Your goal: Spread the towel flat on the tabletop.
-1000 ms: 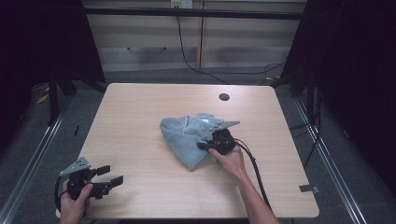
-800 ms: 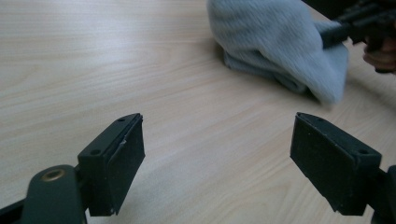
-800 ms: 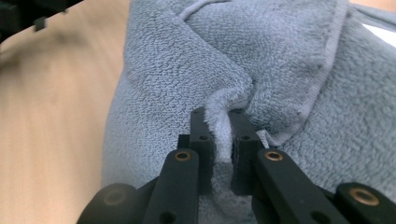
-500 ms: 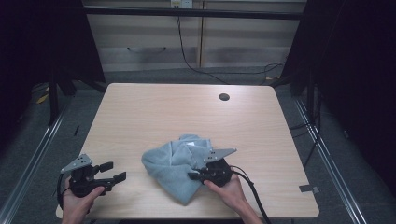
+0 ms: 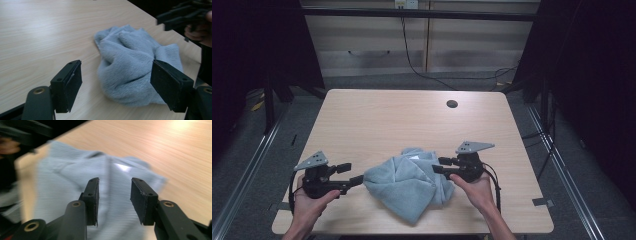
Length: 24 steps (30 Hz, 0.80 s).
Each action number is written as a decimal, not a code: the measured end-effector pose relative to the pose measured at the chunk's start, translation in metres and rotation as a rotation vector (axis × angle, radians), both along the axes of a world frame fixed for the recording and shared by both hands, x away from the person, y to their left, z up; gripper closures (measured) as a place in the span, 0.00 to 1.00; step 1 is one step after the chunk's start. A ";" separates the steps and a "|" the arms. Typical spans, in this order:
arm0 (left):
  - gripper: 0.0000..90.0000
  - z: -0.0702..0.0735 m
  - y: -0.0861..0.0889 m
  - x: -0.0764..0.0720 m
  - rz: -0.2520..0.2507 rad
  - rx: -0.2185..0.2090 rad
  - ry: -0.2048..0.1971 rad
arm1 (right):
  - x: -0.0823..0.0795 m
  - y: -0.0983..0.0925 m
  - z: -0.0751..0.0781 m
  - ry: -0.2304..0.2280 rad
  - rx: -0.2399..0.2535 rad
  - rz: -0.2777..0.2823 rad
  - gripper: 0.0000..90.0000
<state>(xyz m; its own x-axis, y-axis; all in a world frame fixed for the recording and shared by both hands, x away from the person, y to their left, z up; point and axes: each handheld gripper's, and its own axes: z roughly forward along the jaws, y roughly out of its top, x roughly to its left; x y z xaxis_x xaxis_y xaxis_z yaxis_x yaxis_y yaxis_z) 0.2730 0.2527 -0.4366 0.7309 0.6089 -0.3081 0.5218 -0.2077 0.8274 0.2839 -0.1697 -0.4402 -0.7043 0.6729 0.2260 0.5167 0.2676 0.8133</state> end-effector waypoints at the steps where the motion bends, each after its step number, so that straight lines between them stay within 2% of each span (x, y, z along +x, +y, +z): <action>1: 0.28 -0.001 -0.010 0.003 -0.017 0.008 0.007 | 0.005 -0.002 -0.004 0.014 -0.016 -0.017 0.63; 2: 0.27 -0.001 -0.010 0.003 -0.017 0.008 0.007 | 0.011 -0.004 -0.009 0.033 -0.015 -0.027 0.62; 3: 0.27 -0.006 -0.018 0.006 -0.026 0.022 0.022 | 0.015 -0.004 -0.014 0.052 -0.016 -0.036 0.61; 5: 0.26 -0.010 -0.021 0.008 -0.028 0.036 0.037 | 0.018 -0.004 -0.018 0.056 -0.023 -0.043 0.61; 6: 0.24 -0.016 -0.025 0.011 -0.028 0.056 0.069 | 0.024 -0.001 -0.027 0.081 -0.020 -0.049 0.61; 7: 0.25 -0.021 -0.027 0.013 -0.018 0.069 0.089 | 0.025 0.001 -0.030 0.085 -0.022 -0.053 0.63; 8: 0.32 -0.026 -0.028 0.016 -0.020 0.075 0.103 | 0.027 0.003 -0.032 0.087 -0.019 -0.049 0.66; 9: 0.45 -0.030 -0.027 0.017 -0.032 0.081 0.115 | 0.027 0.005 -0.033 0.086 -0.019 -0.050 0.74; 10: 0.59 -0.033 -0.026 0.019 -0.052 0.113 0.100 | 0.027 0.006 -0.032 0.082 -0.011 -0.034 0.84; 11: 0.68 -0.033 -0.026 0.019 -0.052 0.113 0.100 | 0.027 0.007 -0.030 0.068 0.000 -0.029 0.92; 12: 0.76 -0.034 -0.024 0.019 -0.031 0.140 0.074 | 0.026 0.008 -0.026 0.055 0.007 -0.026 0.97; 13: 0.82 -0.034 -0.024 0.019 -0.031 0.140 0.074 | 0.025 0.008 -0.022 0.045 0.022 -0.018 0.97; 14: 0.82 -0.034 -0.022 0.021 -0.021 0.144 0.068 | 0.025 0.008 -0.022 0.045 0.022 -0.018 0.97; 15: 0.86 -0.034 -0.019 0.024 -0.002 0.147 0.061 | 0.023 0.010 -0.010 0.025 0.055 0.002 0.98; 19: 0.85 -0.036 -0.012 0.031 0.049 0.158 0.060 | 0.018 0.020 0.016 -0.028 0.078 0.052 0.98; 21: 0.71 -0.031 -0.006 0.037 0.077 0.099 0.056 | 0.018 0.027 0.029 -0.056 0.087 0.070 0.98; 22: 0.63 -0.031 -0.006 0.037 0.077 0.099 0.056 | 0.018 0.027 0.029 -0.056 0.087 0.070 0.98; 23: 0.63 -0.024 -0.003 0.039 0.076 0.057 0.047 | 0.018 0.031 0.036 -0.068 0.096 0.082 0.98; 24: 0.52 -0.013 -0.002 0.041 0.069 0.023 0.025 | 0.019 0.040 0.050 -0.093 0.101 0.105 0.98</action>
<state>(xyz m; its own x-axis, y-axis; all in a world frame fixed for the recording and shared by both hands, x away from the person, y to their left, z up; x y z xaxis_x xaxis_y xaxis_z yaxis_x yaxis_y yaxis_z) 0.3140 0.2507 -0.4499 0.6791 0.6651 -0.3106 0.5557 -0.1894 0.8095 0.3034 -0.1300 -0.3902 -0.7905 0.5719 0.2191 0.4113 0.2306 0.8818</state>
